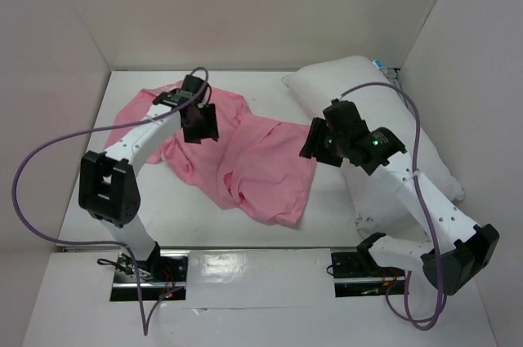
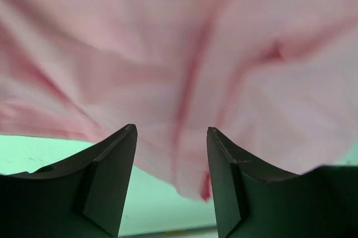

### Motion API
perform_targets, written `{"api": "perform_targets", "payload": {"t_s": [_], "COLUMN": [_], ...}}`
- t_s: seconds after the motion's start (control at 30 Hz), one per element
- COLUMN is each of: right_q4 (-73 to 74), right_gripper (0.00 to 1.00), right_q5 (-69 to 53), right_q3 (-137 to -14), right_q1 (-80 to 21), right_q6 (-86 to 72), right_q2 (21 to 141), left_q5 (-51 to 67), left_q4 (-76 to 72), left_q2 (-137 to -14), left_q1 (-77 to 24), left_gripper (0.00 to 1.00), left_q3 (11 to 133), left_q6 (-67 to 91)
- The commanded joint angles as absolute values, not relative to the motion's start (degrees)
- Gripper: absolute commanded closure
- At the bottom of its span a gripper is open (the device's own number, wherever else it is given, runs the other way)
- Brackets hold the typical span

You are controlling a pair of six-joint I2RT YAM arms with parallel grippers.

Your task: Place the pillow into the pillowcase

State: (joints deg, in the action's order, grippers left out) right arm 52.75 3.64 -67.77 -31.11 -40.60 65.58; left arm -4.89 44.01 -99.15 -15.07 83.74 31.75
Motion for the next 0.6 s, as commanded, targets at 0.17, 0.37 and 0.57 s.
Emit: {"api": "perform_targets", "payload": {"t_s": [0.17,0.37,0.57], "right_q4": [43.34,43.94,45.0], "right_gripper": [0.34,0.31,0.27], "right_q5": [7.91,10.36,10.37], "right_q3": [-74.17,-76.55,-78.05], "right_q1": [-31.73,-29.98,-23.92], "right_q6": [-35.42,-33.05,-30.06], "right_q2": [76.28,78.22,78.22], "left_q5": [-6.38,-12.3,-8.0], "left_q4": [49.56,51.77,50.98], "left_q2": [-96.84,-101.95,-105.37], "left_q1": [-28.82,-30.76,-31.29], "left_gripper": [0.29,0.31,0.38], "left_q3": [79.45,79.45,77.34], "left_q6": [26.98,28.3,27.07]}}
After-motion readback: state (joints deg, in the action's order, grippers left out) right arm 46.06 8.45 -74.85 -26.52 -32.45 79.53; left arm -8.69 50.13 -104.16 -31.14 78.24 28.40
